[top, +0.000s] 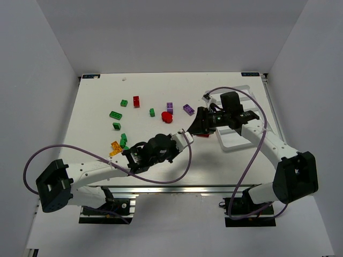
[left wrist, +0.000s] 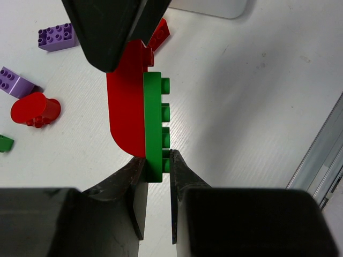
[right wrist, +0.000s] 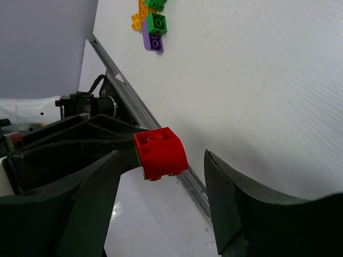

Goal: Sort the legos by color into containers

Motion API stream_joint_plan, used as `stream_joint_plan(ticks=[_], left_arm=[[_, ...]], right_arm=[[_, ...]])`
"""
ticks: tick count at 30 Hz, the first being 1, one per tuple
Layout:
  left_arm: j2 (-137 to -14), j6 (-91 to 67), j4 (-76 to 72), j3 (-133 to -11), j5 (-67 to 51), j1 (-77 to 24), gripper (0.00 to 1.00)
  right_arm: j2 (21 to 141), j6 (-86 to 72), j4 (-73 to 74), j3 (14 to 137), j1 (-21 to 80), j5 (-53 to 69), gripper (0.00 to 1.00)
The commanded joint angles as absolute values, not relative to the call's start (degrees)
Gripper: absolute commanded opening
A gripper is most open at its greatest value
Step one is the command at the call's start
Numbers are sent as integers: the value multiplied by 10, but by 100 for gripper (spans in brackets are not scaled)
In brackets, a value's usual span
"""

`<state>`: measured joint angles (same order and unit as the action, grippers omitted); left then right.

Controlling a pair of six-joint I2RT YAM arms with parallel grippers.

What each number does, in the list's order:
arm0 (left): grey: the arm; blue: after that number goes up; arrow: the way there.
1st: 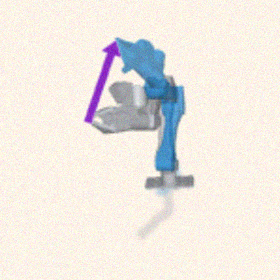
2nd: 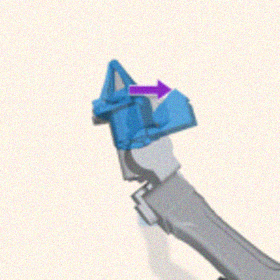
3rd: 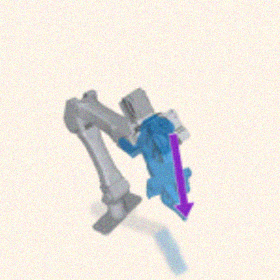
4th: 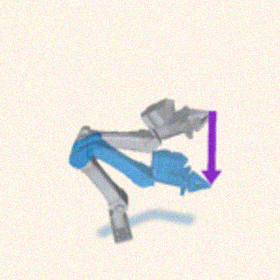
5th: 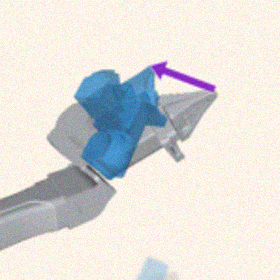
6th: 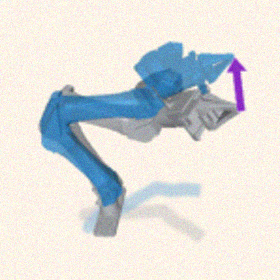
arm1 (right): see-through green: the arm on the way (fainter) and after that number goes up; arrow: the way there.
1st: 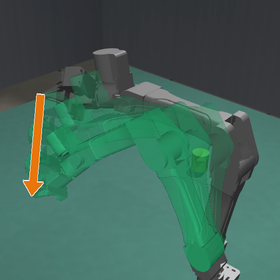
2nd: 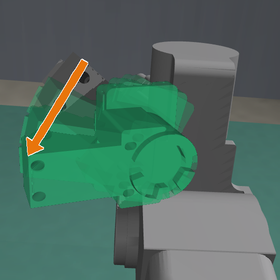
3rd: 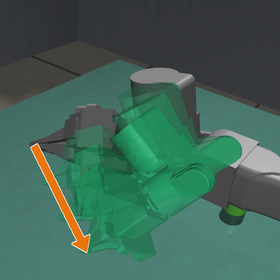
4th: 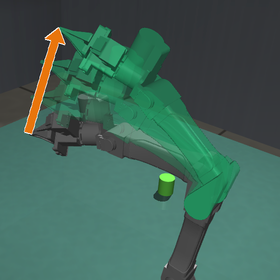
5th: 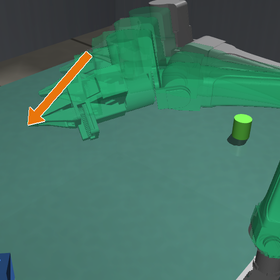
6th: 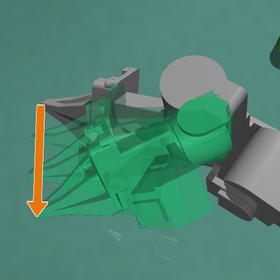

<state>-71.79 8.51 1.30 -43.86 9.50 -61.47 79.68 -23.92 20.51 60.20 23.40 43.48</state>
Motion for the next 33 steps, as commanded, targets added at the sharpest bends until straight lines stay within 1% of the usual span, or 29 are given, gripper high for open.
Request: stream_joint_plan(ticks=[1,15,16,21,24,25,26,28,29,31,33], left_arm=[[-701,81,-12,-456,105,-621,0],[-697,79,-22,-458,110,-622,0],[-696,76,-25,-459,109,-622,0],[-697,75,-27,-461,102,-622,0],[-697,72,-29,-460,98,-622,0],[-697,70,-30,-460,95,-622,0],[-696,70,-31,-461,92,-622,0],[-696,69,-32,-461,87,-623,0],[-697,69,-31,-463,79,-624,0],[-702,67,-30,-465,70,-626,0],[-708,65,-28,-469,57,-628,0]], right_arm=[[798,-242,185,599,238,456,67],[803,-253,164,585,244,507,55],[802,-253,163,584,245,509,53],[803,-252,142,585,245,519,48],[806,-251,125,586,245,537,43],[806,-250,120,586,245,542,41],[808,-250,111,586,245,548,33],[809,-261,90,586,245,562,24],[815,-267,65,590,245,569,16],[825,-282,48,609,245,581,7],[845,-293,24,625,245,589,4]])
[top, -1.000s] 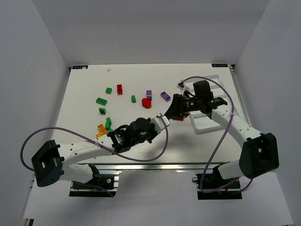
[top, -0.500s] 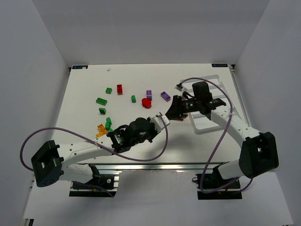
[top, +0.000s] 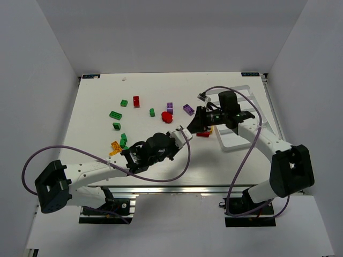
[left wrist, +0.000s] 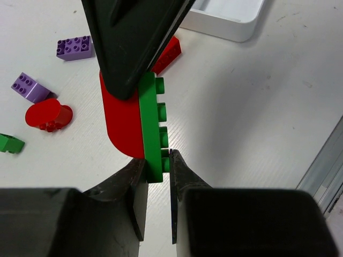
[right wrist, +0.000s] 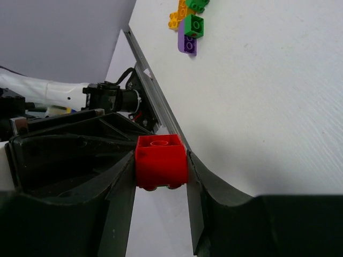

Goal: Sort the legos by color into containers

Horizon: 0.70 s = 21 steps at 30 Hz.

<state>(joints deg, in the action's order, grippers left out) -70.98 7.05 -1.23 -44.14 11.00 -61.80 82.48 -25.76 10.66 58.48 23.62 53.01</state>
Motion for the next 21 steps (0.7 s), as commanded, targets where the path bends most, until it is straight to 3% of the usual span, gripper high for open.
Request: stream_joint_plan(ticks=[1,12,16,21], left_arm=[[-713,62,-29,-468,54,-629,0],[-719,30,-71,-451,54,-640,0],[-713,6,-87,-445,68,-640,0],[-723,-45,-89,-453,69,-640,0]], right_arm=[[852,-300,18,633,245,594,2],[907,-298,1,713,221,559,0],[892,-67,197,771,196,325,0],[861,19,257,741,112,186,0]])
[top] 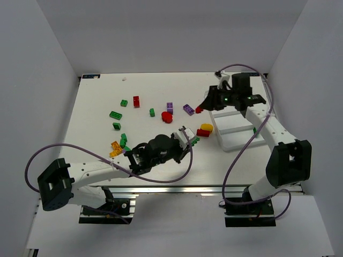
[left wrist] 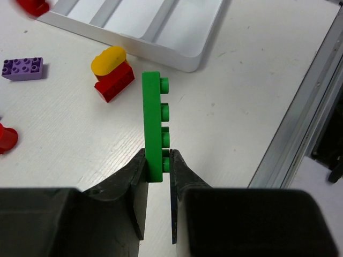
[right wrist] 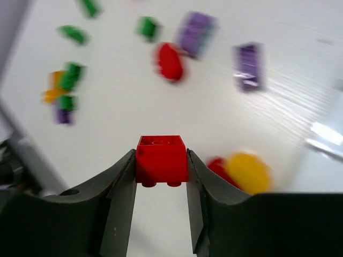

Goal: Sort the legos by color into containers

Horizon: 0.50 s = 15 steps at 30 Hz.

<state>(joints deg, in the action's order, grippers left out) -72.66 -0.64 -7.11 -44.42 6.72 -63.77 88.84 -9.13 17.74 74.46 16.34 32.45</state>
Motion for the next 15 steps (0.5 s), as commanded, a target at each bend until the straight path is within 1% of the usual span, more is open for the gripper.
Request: stream_joint_plan(ticks=[1,4,7,9,10,15], left_arm=[[-731,-54,-91,-455,66,-640,0],[-749,-67,-104,-463,57,-640,0],[-766,-69,-112,-476,47,-640,0],[-785,-69,-113,-484,43,-640,0],[-789,-69,-116,-491,40,-640,0],[-804,-75,-137,-496,37,-640,0]], right_arm=[[858,45,264,730,84,156,0],[838,95,271,709,41,105,0],[837,127,265,693,24,55,0],[846,148,259,691,17,41,1],[852,151,258,692,13,30,4],[903,165,243,712,6,5,5]])
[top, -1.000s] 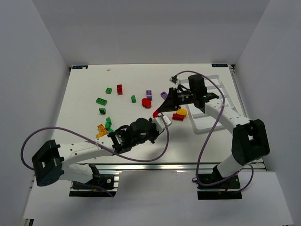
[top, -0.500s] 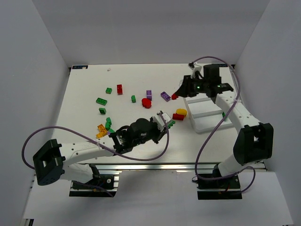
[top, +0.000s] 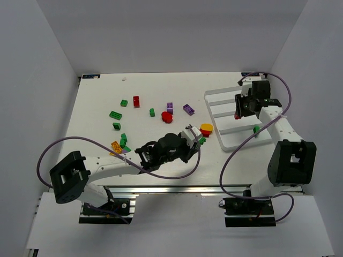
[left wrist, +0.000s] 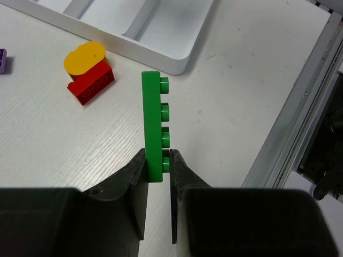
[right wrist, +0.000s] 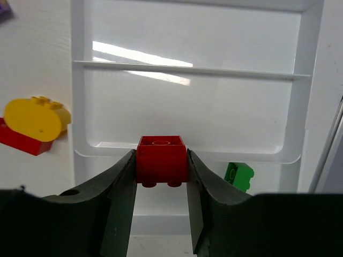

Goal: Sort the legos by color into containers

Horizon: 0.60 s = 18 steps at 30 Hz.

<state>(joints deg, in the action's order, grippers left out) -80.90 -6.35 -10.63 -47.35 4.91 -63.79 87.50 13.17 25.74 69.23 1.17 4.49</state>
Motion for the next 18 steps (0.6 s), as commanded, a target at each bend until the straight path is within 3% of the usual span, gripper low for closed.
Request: stream_joint_plan(ticks=[1,12,16,17,18], left_arm=[[-807,-79,-141,-496,37,-640,0],[-838,-95,-163,-519,34,-640,0],[-860,-95,-165,-541,17,-640,0],[-865,-95,-169,-546,13,-640,0],[-878,-95,-169,-551,8,-640,0]], right_arm=[[910,172,236,717,7,3,6],[1010,200,208,761,-21,-65,26],[1014,204,202,769,-35,-65,58],[1013,206,203,772,-38,-61,71],[1012,208,204,773,-40,-55,75]])
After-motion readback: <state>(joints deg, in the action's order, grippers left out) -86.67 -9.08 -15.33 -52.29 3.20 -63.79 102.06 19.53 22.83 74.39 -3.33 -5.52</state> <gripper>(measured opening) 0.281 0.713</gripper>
